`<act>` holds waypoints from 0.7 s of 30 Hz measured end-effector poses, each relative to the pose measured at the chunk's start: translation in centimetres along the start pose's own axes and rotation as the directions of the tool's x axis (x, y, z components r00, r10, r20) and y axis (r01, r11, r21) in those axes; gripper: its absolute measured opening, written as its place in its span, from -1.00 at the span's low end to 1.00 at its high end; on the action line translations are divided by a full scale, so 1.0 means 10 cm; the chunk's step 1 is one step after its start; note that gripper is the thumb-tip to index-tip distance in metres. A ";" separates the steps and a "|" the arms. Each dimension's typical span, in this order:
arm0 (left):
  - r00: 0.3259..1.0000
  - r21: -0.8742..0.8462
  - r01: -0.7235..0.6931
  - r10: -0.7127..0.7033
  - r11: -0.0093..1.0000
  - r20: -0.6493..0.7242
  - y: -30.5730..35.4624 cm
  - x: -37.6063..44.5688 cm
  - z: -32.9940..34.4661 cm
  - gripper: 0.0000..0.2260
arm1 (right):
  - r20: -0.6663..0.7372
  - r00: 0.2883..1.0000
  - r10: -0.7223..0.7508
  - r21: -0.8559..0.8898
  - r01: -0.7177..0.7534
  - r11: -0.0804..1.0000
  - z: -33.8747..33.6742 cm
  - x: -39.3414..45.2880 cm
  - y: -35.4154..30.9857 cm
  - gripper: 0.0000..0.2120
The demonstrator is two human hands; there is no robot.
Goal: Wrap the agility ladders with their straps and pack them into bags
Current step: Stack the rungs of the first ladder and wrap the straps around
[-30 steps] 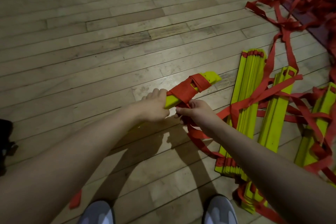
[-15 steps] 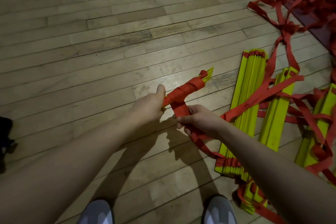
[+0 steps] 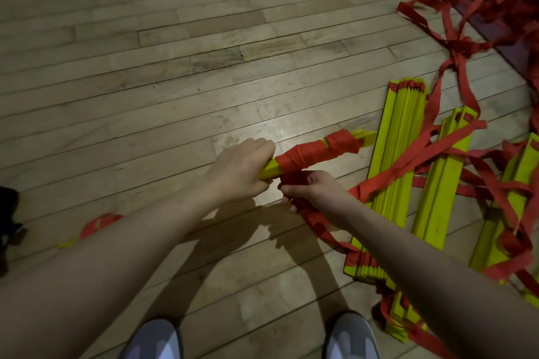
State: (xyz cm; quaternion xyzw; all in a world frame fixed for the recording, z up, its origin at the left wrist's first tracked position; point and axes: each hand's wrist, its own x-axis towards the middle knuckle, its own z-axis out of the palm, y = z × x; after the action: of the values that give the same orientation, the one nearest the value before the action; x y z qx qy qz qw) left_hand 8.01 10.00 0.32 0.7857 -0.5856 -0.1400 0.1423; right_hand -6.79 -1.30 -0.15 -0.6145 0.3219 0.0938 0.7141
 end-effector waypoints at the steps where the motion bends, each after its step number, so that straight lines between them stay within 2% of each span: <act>1: 0.999 0.019 -0.023 0.024 1.000 -0.025 0.02 -0.02 0.00 -0.71 | 0.007 1.000 -0.005 0.005 0.005 1.000 0.02 0.00 0.00 -0.95; 2: 1.000 0.031 -0.006 0.006 1.000 -0.024 0.03 -0.02 0.01 -0.73 | 0.017 1.000 -0.008 0.011 0.008 1.000 0.03 0.00 0.00 -0.95; 5: 0.978 0.032 0.196 -0.198 0.980 0.062 0.03 0.02 0.03 -0.76 | 0.047 0.999 -0.006 0.055 0.003 0.998 0.06 0.00 -0.04 -0.93; 7: 0.961 0.026 0.268 -0.269 0.963 0.061 0.03 0.04 0.05 -0.76 | 0.045 0.999 -0.004 0.074 0.000 0.997 0.06 0.00 -0.06 -0.87; 11: 0.947 -0.077 0.316 -0.309 0.946 0.088 0.02 0.07 0.07 -0.54 | 0.041 0.999 -0.001 0.093 -0.003 0.996 0.06 0.00 -0.06 -0.88; 13: 0.953 -0.062 0.286 -0.277 0.956 0.124 0.02 0.07 0.09 -0.44 | 0.034 0.999 0.003 0.111 -0.006 0.994 0.06 0.01 -0.05 -0.88; 15: 0.963 0.007 0.226 -0.224 0.974 0.149 0.01 0.07 0.10 -0.43 | 0.033 0.999 0.002 0.126 -0.007 0.992 0.05 0.00 -0.04 -0.88; 21: 0.998 0.078 0.026 -0.030 0.997 0.054 -0.09 0.06 -0.08 -0.66 | 0.150 0.985 0.085 0.156 -0.108 0.982 0.03 -0.07 -0.04 -0.83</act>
State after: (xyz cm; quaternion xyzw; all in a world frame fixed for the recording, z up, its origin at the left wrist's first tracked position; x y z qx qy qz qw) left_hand 9.24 9.73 0.65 0.7945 -0.5833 -0.1407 0.0937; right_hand -7.00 -0.91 0.57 -0.5292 0.3061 0.1455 0.7779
